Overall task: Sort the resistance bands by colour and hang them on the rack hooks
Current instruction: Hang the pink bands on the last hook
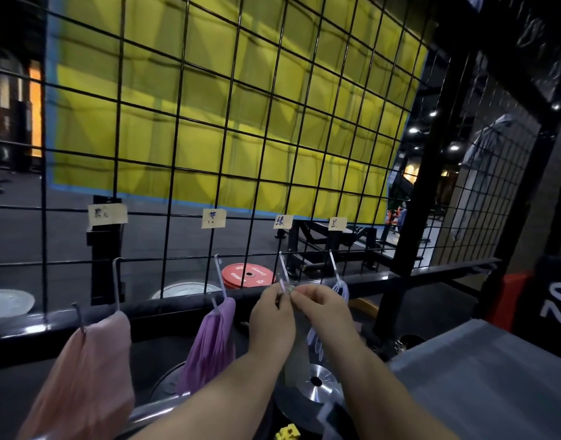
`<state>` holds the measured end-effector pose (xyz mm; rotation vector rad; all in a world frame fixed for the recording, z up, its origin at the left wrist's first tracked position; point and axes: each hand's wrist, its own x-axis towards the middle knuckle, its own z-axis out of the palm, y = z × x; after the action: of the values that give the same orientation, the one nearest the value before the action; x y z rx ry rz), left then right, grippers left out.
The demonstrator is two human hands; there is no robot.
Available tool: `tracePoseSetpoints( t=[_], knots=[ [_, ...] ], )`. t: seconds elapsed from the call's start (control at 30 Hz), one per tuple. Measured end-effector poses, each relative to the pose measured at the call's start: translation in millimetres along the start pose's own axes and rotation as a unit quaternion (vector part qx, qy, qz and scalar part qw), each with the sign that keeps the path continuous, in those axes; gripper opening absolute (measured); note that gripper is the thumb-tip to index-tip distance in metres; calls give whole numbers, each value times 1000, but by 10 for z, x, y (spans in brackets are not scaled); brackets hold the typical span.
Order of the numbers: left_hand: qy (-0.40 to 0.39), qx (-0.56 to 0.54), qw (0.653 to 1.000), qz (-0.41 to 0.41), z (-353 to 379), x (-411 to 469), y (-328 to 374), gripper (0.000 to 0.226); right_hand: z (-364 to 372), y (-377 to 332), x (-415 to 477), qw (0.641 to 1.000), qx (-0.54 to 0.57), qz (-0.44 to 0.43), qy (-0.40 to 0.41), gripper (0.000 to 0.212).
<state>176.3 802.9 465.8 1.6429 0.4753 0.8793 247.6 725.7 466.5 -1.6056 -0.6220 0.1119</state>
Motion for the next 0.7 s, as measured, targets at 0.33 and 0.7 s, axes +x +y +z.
tracePoseSetpoints(
  t=[0.33, 0.7],
  knots=[
    [-10, 34, 999, 19, -75, -82, 29, 43, 108, 42, 4, 999, -35, 12, 9, 3],
    [50, 69, 994, 73, -92, 7, 190, 44, 109, -117, -119, 998, -51, 15, 15, 11]
  ],
)
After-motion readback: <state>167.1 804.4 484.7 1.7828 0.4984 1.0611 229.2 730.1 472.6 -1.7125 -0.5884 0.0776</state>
